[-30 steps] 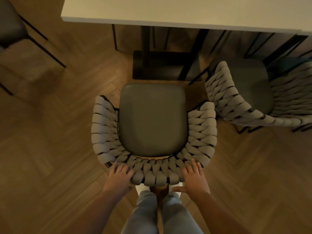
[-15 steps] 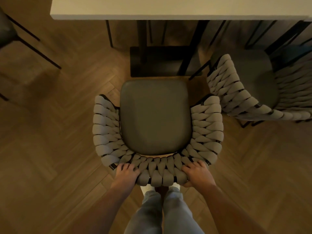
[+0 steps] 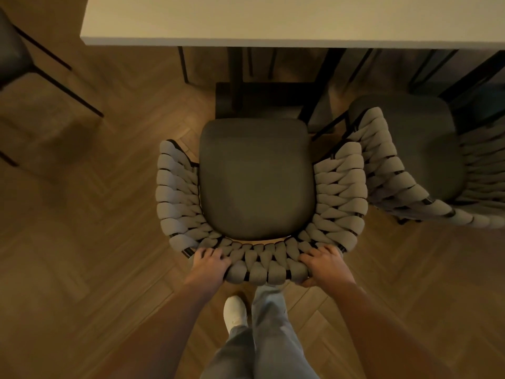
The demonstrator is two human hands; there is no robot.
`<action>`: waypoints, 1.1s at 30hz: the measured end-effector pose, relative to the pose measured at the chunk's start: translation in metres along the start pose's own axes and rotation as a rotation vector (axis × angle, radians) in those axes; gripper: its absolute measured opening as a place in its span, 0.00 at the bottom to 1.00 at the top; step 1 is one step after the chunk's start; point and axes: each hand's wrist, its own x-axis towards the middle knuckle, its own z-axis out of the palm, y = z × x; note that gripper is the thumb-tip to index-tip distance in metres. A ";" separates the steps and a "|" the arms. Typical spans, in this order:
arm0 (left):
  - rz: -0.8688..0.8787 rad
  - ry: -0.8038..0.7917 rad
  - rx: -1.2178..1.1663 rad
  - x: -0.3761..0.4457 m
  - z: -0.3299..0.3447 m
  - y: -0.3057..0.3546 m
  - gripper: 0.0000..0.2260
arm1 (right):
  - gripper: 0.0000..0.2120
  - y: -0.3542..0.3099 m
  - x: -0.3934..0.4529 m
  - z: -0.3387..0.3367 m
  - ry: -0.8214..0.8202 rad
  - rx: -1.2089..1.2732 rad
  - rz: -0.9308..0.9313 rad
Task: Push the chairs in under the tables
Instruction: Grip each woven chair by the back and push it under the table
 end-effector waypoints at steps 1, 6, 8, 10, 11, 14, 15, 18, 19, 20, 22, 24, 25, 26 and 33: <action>0.000 -0.003 -0.003 0.007 -0.006 0.000 0.19 | 0.28 0.006 0.006 -0.006 -0.003 0.002 -0.004; -0.005 0.004 -0.028 0.041 -0.033 -0.001 0.20 | 0.30 0.035 0.032 -0.034 -0.018 0.009 -0.019; -0.006 0.011 -0.027 0.052 -0.045 0.000 0.20 | 0.31 0.045 0.042 -0.045 -0.028 0.002 -0.022; -0.007 0.001 -0.027 0.064 -0.056 -0.001 0.20 | 0.30 0.054 0.052 -0.052 -0.014 0.002 -0.025; -0.006 -0.003 -0.026 0.069 -0.061 -0.001 0.20 | 0.28 0.058 0.057 -0.054 -0.003 0.005 -0.025; -0.003 -0.016 -0.024 0.086 -0.073 -0.002 0.21 | 0.27 0.071 0.070 -0.057 0.018 0.010 -0.021; 0.003 -0.018 -0.016 0.091 -0.076 -0.003 0.22 | 0.27 0.074 0.075 -0.057 0.029 0.005 -0.020; 0.013 -0.014 -0.003 0.106 -0.086 -0.006 0.21 | 0.27 0.085 0.087 -0.057 0.069 0.006 -0.011; 0.014 -0.011 -0.003 0.111 -0.089 -0.006 0.21 | 0.27 0.088 0.090 -0.058 0.073 0.002 -0.006; 0.014 -0.011 -0.001 0.114 -0.091 -0.007 0.21 | 0.27 0.090 0.093 -0.058 0.080 -0.001 -0.004; 0.012 -0.026 0.006 0.116 -0.094 -0.007 0.21 | 0.27 0.091 0.094 -0.060 0.087 0.013 -0.006; 0.008 -0.040 0.012 0.116 -0.095 -0.006 0.21 | 0.27 0.090 0.093 -0.063 0.068 0.026 -0.020; 0.004 -0.043 0.012 0.116 -0.096 -0.006 0.22 | 0.28 0.090 0.093 -0.065 0.051 0.035 -0.026; 0.001 -0.050 0.016 0.116 -0.097 -0.005 0.22 | 0.29 0.090 0.093 -0.068 0.027 0.054 -0.028; 0.048 -0.174 -0.054 0.108 -0.120 -0.007 0.34 | 0.54 0.085 0.089 -0.099 -0.228 0.109 0.004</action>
